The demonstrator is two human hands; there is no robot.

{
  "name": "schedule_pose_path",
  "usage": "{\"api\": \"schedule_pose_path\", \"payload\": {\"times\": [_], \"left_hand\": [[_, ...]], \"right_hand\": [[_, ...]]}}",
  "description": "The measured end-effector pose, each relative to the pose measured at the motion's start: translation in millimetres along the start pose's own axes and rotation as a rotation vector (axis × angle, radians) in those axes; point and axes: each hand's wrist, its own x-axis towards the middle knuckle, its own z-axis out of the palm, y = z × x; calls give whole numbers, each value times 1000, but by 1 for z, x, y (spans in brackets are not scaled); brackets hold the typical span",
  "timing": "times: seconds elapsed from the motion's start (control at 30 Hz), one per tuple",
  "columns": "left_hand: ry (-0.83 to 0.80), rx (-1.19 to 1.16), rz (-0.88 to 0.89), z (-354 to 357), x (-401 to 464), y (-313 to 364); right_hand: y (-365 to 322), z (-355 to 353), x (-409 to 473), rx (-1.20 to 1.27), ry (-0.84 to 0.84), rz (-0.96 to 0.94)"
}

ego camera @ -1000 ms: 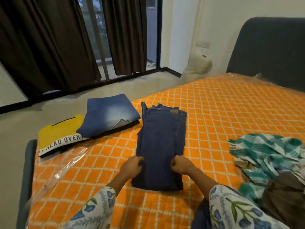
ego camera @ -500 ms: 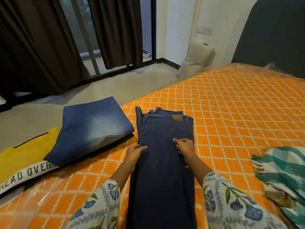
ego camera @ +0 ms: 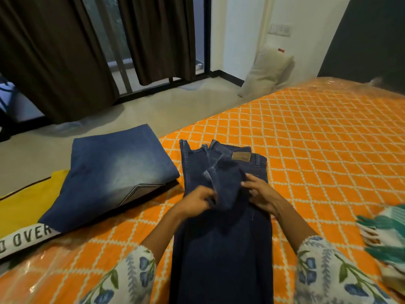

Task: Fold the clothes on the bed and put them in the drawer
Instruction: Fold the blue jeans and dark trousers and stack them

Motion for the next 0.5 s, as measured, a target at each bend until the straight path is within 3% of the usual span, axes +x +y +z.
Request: {"api": "schedule_pose_path", "payload": {"times": [0.1, 0.17, 0.2, 0.27, 0.3, 0.33, 0.4, 0.5], "left_hand": [[-196, 331, 113, 23, -14, 17], [-174, 216, 162, 36, -22, 22], [-56, 26, 148, 36, -25, 24], [414, -272, 26, 23, -23, 16], [643, -284, -84, 14, -18, 8], [771, -219, -211, 7, -15, -2], [724, -153, -381, 1, -7, -12], [578, -174, -479, -1, 5, -11]], "right_hand": [[7, -7, -14, 118, 27, -69], [9, -9, -23, 263, 65, -127], [10, -10, -25, 301, 97, -131], [5, -9, -36, 332, 144, -100], [4, -9, -40, 341, 142, -96], [2, -8, -44, 333, 134, -89], [-7, 0, -58, 248, 137, -39], [-15, 17, -68, 9, 225, -67]]}}
